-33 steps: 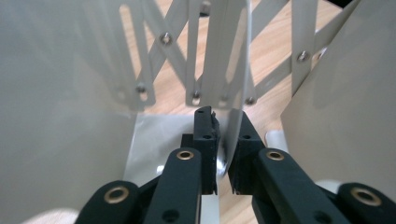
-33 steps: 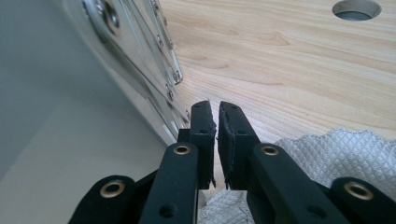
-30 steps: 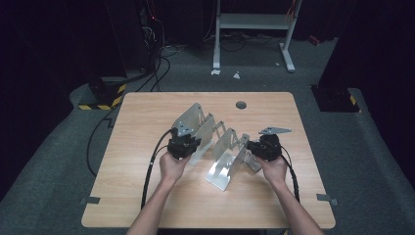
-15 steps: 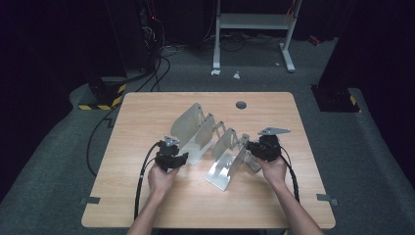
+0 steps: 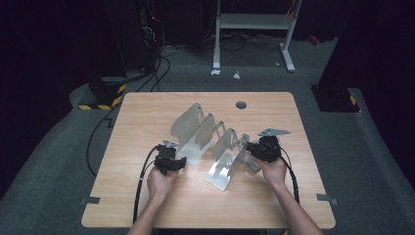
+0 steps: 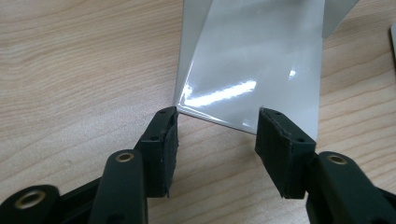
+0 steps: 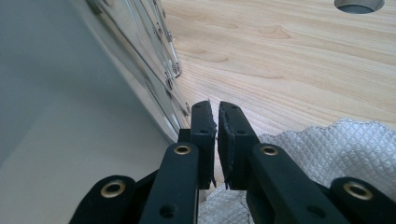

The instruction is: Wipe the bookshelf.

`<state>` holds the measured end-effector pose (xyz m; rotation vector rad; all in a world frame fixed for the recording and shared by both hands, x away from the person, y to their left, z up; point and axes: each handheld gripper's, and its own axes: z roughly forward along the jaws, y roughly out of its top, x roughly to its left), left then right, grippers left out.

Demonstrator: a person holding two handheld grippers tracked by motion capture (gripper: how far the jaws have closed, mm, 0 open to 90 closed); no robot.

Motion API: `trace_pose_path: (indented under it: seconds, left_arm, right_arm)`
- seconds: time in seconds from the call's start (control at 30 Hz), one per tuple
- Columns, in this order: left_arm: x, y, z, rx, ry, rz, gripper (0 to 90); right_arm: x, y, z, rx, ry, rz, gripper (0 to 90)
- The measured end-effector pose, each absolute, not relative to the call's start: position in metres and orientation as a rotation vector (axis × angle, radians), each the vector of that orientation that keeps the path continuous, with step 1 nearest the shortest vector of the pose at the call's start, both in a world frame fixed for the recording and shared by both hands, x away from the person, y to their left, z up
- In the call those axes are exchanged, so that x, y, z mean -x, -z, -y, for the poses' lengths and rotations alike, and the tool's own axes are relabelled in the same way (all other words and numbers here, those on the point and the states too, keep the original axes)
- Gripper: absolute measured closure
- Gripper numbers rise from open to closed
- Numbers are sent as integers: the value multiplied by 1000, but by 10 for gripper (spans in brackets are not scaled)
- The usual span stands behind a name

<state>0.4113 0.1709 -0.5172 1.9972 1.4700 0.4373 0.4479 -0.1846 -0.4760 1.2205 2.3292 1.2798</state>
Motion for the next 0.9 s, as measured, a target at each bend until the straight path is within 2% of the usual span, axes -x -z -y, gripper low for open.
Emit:
trace_pose_path:
  seconds: [0.4,0.5,0.6,0.9]
  left_arm:
    - [-421,518,-164,-2030,-473,-1421,491]
    - [-424,519,-167,-2008,-457,-1418,518]
    - [-427,519,-164,-2053,-495,-1401,539]
    - [-441,517,-164,-2068,-481,-1394,538]
  right_arm:
    - [-447,477,183,-1214,-1276,-2331,867]
    - [-446,478,183,-1217,-1279,-2329,878]
    - [-445,478,182,-1216,-1283,-2333,882]
    - [-439,478,184,-1217,-1287,-2324,889]
